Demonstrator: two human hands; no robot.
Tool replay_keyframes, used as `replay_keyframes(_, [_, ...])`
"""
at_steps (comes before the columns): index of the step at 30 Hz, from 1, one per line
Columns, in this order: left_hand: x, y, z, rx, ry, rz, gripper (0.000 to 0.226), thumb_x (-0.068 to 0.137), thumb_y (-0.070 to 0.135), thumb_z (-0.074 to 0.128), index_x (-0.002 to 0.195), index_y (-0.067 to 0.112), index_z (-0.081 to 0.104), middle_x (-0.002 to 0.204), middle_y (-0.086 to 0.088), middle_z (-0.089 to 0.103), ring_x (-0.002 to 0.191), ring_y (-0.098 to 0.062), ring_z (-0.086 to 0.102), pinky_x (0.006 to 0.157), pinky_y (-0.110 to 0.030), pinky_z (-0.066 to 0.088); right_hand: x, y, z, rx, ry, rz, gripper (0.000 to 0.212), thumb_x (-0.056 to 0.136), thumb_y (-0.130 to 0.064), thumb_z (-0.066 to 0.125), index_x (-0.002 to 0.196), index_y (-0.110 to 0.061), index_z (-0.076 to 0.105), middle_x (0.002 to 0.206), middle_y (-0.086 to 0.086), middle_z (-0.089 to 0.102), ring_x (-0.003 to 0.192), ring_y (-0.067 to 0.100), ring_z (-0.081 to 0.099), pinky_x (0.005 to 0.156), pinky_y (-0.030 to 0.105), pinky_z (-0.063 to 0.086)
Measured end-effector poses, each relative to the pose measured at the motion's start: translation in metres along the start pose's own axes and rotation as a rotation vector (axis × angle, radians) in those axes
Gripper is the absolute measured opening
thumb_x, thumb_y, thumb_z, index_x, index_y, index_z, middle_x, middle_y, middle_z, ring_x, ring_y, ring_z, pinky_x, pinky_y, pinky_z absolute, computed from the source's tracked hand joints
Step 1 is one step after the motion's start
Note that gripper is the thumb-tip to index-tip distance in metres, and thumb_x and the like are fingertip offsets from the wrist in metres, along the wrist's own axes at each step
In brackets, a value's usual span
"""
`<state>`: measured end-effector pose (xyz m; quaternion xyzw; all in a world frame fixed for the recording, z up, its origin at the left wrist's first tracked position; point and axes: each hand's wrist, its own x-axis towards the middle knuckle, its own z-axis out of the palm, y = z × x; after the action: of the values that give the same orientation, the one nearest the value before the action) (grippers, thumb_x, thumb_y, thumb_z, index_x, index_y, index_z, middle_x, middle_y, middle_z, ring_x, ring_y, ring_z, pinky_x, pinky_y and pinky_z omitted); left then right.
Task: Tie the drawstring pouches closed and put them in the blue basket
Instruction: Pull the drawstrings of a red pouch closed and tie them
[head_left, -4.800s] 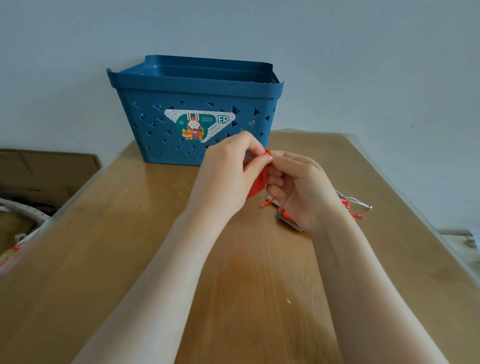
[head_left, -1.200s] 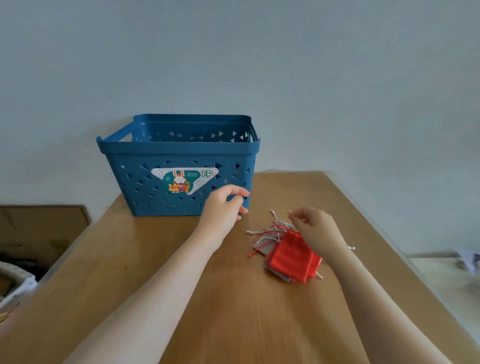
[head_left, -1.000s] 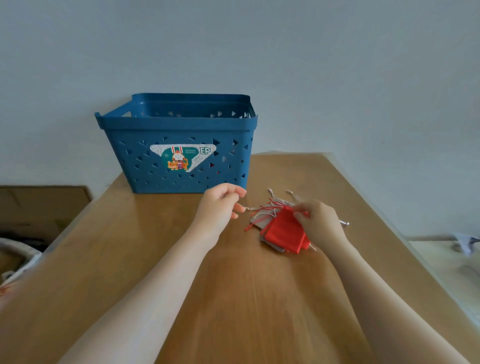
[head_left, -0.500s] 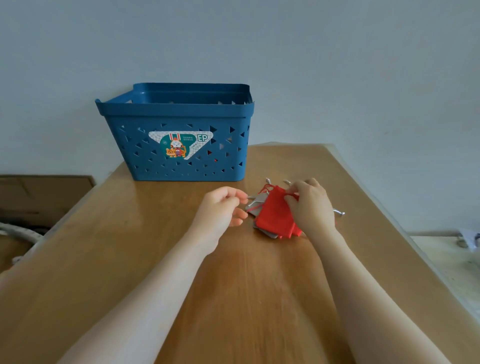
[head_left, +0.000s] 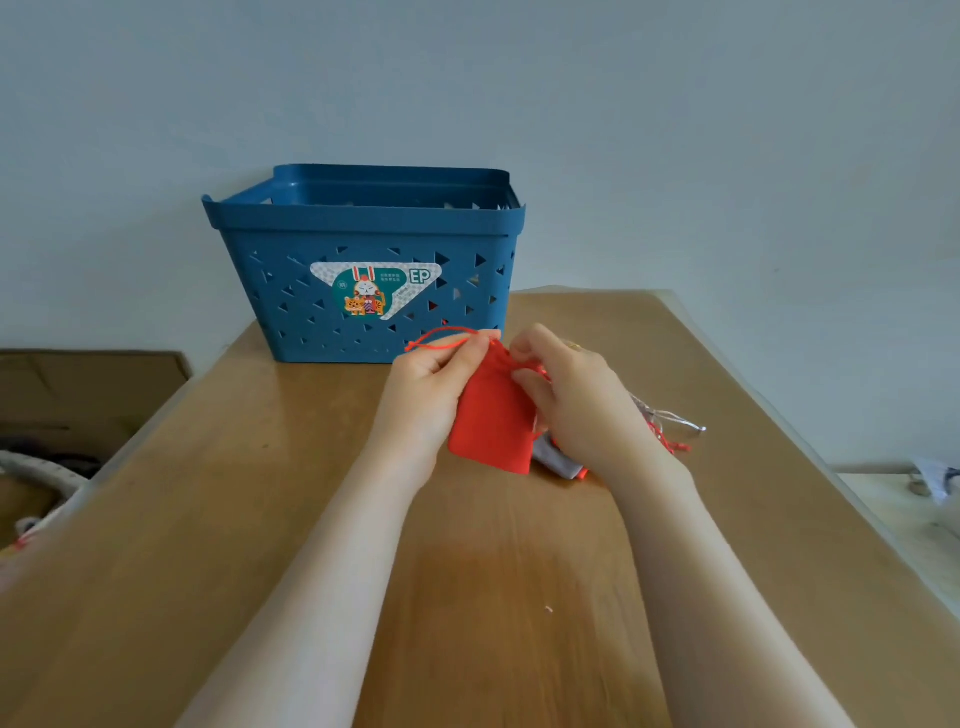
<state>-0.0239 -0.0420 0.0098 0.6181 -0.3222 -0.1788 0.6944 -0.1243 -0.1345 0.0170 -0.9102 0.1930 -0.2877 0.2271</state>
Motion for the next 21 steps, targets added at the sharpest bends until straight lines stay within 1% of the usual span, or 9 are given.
replay_keyframes(2, [0.0,0.001,-0.007,-0.02,-0.054,-0.003,0.016,0.093,0.018,0.055,0.092,0.022,0.07,0.08,0.014,0.07,0.07,0.003,0.061,0.064,-0.012,0.047,0.0,0.0,0.003,-0.022,-0.028,-0.024,0.013,0.092,-0.014,0.05,0.104,-0.018,0.052,0.102,0.004,0.059,0.09,0.029,0.056,0.077,0.038,0.045])
replay_keyframes(6, [-0.004,0.007,-0.016,-0.117,-0.167,-0.08,0.018,0.096,0.015,0.047,0.092,0.013,0.064,0.044,0.013,0.051,0.04,0.002,0.046,0.043,-0.009,0.035,-0.002,-0.002,-0.002,-0.061,-0.084,-0.068,0.011,0.093,-0.017,0.05,0.104,-0.018,0.051,0.094,-0.004,0.057,0.083,0.021,0.053,0.071,0.033,0.04])
replay_keyframes(8, [-0.002,0.007,-0.02,-0.184,-0.169,-0.107,0.022,0.097,0.018,0.045,0.086,0.015,0.063,0.042,0.014,0.034,0.035,0.0,0.028,0.036,-0.011,0.02,-0.002,-0.003,-0.006,-0.007,-0.073,-0.056,0.013,0.093,-0.02,0.053,0.104,-0.019,0.047,0.087,-0.003,0.059,0.074,0.021,0.057,0.068,0.031,0.041])
replay_keyframes(10, [0.002,0.004,-0.022,-0.258,-0.152,-0.144,0.024,0.098,0.021,0.043,0.083,0.017,0.062,0.047,0.012,0.03,0.038,-0.002,0.021,0.039,-0.016,0.011,-0.003,-0.002,-0.01,0.04,-0.112,0.008,0.02,0.093,-0.019,0.053,0.111,-0.017,0.046,0.081,-0.003,0.06,0.069,0.018,0.058,0.066,0.026,0.04])
replay_keyframes(12, [0.005,0.003,-0.024,-0.307,-0.132,-0.188,0.024,0.099,0.022,0.041,0.084,0.016,0.059,0.048,0.011,0.033,0.038,-0.002,0.024,0.04,-0.018,0.013,-0.002,0.005,-0.014,-0.069,-0.227,0.053,0.021,0.094,-0.014,0.048,0.115,-0.014,0.051,0.084,0.001,0.064,0.076,0.019,0.061,0.07,0.023,0.038])
replay_keyframes(14, [0.007,0.001,-0.025,-0.302,-0.119,-0.215,0.022,0.099,0.02,0.042,0.085,0.016,0.058,0.049,0.011,0.035,0.039,-0.002,0.027,0.039,-0.016,0.017,-0.001,0.014,-0.015,-0.243,-0.301,0.042,0.019,0.094,-0.014,0.044,0.105,-0.01,0.059,0.085,0.007,0.067,0.082,0.023,0.062,0.073,0.022,0.037])
replay_keyframes(16, [0.008,-0.002,-0.026,-0.296,-0.131,-0.238,0.021,0.098,0.018,0.044,0.085,0.015,0.059,0.053,0.011,0.04,0.041,-0.003,0.031,0.04,-0.015,0.021,0.0,0.018,-0.016,-0.251,-0.275,0.056,0.021,0.096,-0.021,0.044,0.091,-0.011,0.062,0.077,0.005,0.063,0.074,0.018,0.055,0.063,0.022,0.035])
replay_keyframes(19, [0.009,-0.004,-0.026,-0.347,-0.117,-0.276,0.021,0.098,0.017,0.045,0.085,0.013,0.062,0.06,0.008,0.054,0.046,-0.004,0.039,0.041,-0.015,0.027,0.0,0.022,-0.014,-0.041,-0.151,0.157,0.034,0.095,-0.029,0.048,0.063,-0.018,0.053,0.058,-0.005,0.047,0.055,0.006,0.041,0.053,0.017,0.03])
replay_keyframes(21, [0.008,-0.003,-0.028,-0.382,-0.083,-0.313,0.023,0.098,0.018,0.045,0.082,0.013,0.061,0.065,0.006,0.06,0.048,-0.005,0.044,0.041,-0.014,0.03,0.0,0.024,-0.012,0.265,-0.05,0.274,0.038,0.095,-0.03,0.049,0.062,-0.014,0.057,0.061,-0.003,0.055,0.058,0.005,0.046,0.062,0.02,0.036])
